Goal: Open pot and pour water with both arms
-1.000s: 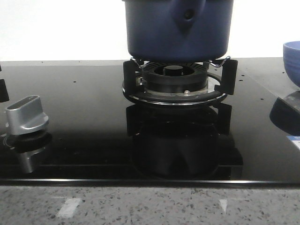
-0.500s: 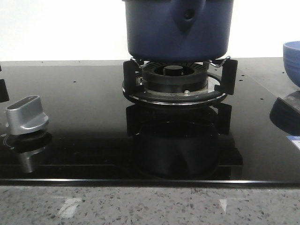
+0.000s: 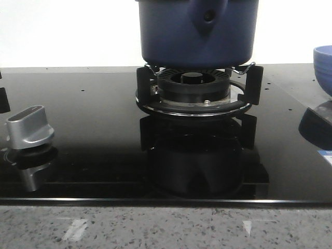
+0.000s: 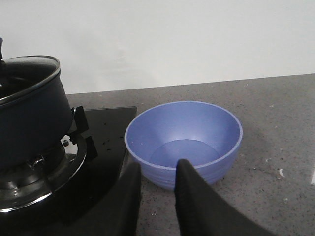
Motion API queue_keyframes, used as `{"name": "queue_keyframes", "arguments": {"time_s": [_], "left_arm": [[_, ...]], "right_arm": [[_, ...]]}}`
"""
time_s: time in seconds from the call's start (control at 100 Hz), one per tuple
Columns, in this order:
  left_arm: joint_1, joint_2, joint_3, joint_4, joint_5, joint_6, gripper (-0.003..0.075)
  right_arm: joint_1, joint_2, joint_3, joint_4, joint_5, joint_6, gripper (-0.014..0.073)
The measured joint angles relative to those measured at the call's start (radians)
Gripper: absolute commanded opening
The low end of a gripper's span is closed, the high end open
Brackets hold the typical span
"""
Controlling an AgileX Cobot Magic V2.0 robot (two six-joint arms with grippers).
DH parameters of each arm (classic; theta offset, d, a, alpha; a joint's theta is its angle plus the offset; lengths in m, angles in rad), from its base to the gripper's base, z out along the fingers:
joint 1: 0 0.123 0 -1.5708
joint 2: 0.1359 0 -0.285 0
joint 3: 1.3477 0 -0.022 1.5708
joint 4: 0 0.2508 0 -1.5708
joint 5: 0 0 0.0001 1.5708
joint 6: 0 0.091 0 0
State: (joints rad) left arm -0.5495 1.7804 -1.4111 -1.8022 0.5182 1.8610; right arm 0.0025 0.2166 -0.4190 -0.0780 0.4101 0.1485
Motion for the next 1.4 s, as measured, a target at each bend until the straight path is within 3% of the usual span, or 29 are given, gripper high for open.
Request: {"name": "queue_keyframes", "arguments": {"time_s": [0.29,0.63,1.4], "left_arm": [[0.0,0.034,-0.037,-0.008,0.033,0.0,0.0451],[0.0,0.037,-0.041,-0.021,0.039,-0.009,0.024],[0.0,0.021,-0.041,0.013,0.052,-0.005,0.024]], "right_arm": [[0.0,0.0,0.0,0.0,0.0,0.0,0.0153],[0.0,0.0,0.0,0.0,0.0,0.0,0.0153],[0.0,0.0,0.0,0.0,0.0,0.0,0.0153]]}}
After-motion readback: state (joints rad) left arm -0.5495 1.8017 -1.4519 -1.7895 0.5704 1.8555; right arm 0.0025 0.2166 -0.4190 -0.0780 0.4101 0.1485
